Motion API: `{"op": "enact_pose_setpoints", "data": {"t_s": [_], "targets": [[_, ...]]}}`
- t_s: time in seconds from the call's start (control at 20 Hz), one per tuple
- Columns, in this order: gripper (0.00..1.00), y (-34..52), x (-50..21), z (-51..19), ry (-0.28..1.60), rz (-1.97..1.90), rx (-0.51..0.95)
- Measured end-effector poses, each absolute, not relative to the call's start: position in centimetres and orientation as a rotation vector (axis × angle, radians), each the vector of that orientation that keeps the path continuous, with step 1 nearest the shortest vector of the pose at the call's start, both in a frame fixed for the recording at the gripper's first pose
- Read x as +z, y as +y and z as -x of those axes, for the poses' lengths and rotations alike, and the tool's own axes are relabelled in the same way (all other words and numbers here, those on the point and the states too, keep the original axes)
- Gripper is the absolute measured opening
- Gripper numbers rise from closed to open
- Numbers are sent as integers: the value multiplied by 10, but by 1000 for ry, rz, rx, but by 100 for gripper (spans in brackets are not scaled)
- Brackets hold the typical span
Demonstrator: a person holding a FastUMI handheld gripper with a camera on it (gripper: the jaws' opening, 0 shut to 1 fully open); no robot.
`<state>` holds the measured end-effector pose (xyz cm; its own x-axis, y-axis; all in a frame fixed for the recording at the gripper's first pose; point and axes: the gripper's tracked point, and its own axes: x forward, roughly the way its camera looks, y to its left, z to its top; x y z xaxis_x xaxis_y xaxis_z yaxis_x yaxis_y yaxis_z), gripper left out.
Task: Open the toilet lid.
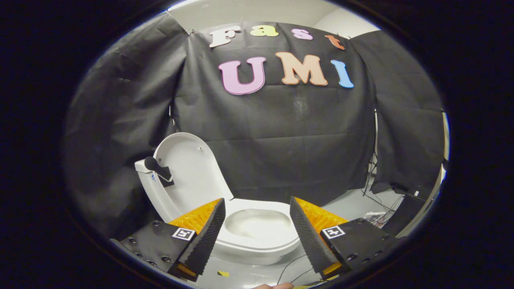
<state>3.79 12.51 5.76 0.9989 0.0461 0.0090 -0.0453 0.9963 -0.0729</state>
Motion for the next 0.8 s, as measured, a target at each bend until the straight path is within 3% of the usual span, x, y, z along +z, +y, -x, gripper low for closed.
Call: {"op": "enact_pose_setpoints", "data": {"t_s": [0.8], "targets": [[99, 123, 52, -42, 4, 59, 47]]}}
